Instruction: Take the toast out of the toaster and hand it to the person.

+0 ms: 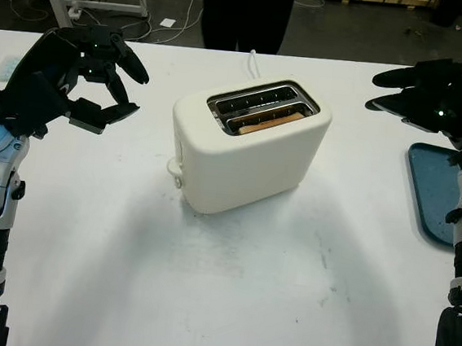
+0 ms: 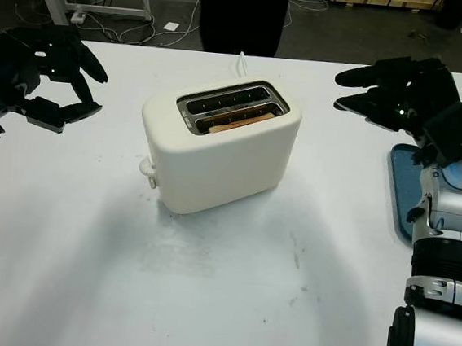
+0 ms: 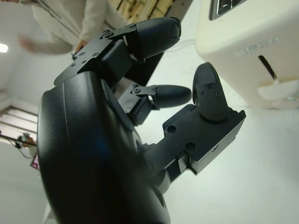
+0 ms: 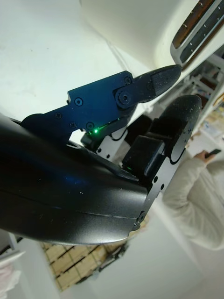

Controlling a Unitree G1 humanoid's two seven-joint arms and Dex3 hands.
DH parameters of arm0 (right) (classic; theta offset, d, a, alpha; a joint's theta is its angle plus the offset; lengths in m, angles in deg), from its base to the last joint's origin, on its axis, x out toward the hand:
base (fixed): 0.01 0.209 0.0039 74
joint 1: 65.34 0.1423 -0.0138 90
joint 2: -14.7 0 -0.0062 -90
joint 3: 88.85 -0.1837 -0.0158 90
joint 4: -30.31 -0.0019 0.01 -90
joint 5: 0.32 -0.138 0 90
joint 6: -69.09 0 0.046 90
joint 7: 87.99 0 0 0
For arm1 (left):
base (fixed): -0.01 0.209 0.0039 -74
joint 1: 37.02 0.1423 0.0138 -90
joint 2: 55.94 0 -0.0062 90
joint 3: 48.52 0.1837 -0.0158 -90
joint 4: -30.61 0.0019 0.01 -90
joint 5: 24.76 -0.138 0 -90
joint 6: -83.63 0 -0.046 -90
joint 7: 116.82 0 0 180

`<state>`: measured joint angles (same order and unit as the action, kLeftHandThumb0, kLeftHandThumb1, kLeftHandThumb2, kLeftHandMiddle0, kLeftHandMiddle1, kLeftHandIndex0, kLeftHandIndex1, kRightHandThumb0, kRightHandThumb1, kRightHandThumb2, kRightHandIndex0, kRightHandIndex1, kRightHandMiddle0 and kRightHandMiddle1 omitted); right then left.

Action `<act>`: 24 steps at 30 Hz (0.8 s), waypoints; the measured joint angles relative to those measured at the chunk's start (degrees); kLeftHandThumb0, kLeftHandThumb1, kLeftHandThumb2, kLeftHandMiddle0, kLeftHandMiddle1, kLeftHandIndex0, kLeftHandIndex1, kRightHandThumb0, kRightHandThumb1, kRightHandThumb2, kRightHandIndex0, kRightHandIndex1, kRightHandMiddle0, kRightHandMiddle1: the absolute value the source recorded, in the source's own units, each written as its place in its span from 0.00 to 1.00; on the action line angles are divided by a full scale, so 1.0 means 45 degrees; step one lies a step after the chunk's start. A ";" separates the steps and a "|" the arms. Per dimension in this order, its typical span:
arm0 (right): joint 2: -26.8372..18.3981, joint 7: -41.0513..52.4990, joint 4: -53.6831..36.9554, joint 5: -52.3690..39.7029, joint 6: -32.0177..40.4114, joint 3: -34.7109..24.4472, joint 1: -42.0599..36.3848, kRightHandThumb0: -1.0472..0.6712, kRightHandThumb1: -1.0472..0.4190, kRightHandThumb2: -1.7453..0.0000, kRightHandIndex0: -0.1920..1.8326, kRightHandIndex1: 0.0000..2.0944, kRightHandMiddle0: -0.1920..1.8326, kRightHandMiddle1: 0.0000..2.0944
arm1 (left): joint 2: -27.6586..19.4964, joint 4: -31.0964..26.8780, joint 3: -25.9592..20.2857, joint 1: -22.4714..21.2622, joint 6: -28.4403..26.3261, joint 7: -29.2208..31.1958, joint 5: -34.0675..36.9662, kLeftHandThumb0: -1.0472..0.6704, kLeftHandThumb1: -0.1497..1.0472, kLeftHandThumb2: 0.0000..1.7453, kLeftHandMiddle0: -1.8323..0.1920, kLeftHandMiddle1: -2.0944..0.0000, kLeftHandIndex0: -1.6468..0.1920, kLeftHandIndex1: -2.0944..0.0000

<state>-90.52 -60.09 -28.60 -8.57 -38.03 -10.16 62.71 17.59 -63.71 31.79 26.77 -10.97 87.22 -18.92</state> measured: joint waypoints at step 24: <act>0.0211 0.0263 0.0419 -0.0027 -0.0244 0.0054 -0.0009 0.39 0.20 1.00 0.76 0.00 0.71 0.00 | 0.0526 -0.0781 0.0162 -0.0002 -0.1558 -0.0208 -0.0173 0.45 0.61 0.57 0.59 0.27 0.66 0.33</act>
<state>-89.56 -58.90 -26.72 -8.70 -39.13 -9.92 62.67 19.96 -67.22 32.52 26.76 -17.98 86.28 -19.70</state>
